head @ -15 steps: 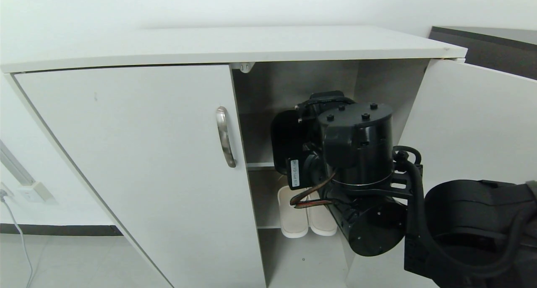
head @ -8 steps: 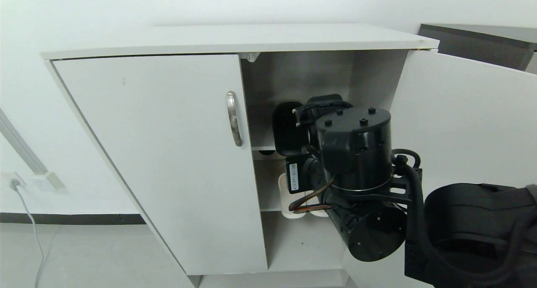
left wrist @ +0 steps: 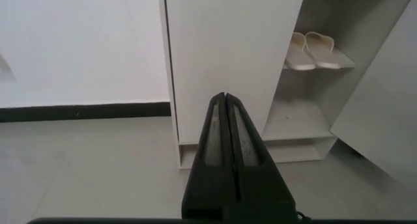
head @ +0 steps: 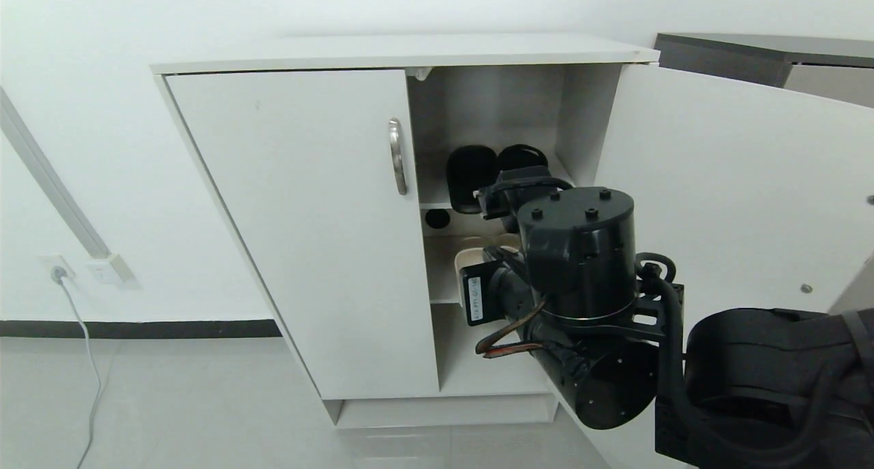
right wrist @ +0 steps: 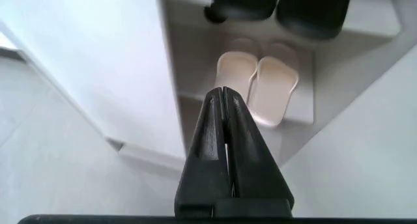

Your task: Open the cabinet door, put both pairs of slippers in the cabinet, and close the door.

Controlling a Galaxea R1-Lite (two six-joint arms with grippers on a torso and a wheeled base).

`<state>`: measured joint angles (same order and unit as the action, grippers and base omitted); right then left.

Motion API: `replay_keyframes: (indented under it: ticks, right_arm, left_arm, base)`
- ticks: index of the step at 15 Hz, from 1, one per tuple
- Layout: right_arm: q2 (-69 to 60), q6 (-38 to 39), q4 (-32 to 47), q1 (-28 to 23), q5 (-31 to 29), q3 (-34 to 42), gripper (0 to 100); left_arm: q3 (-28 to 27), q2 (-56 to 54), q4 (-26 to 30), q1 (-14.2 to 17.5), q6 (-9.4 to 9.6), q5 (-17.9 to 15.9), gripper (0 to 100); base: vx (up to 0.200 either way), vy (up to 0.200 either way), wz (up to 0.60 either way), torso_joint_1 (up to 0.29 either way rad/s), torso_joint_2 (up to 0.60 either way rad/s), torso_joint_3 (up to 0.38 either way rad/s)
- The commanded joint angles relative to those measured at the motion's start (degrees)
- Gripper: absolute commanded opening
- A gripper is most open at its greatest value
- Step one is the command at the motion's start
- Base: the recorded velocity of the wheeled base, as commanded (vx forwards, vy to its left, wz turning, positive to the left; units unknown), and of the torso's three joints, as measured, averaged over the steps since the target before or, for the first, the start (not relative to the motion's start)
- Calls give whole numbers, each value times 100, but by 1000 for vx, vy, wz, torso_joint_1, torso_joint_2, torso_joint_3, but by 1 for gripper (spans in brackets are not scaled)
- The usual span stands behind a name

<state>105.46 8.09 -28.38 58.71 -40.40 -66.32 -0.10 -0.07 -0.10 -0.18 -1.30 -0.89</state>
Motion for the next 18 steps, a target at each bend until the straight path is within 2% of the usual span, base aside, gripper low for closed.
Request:
replay_keyframes:
  ticks: [1, 6, 10, 18]
  right_arm:
    - [177, 61, -159, -123, 76, 119, 0]
    - [308, 149, -1056, -272, 516, 892, 0]
    - [317, 96, -1381, -466, 990, 1341, 0]
    - [379, 87, -1381, -475, 990, 1358, 0]
  left_arm:
    - [1, 7, 1, 1, -1, 1, 0]
    - [1, 7, 1, 1, -1, 1, 0]
    - [1, 7, 1, 1, -1, 1, 0]
    - [1, 7, 1, 1, -1, 1, 0]
  base:
    - [-200, 0, 0, -2, 2, -2]
    - [-200, 0, 0, 5, 2, 3]
    - [0, 0, 0, 0, 0, 0]
    - [0, 0, 0, 0, 0, 0]
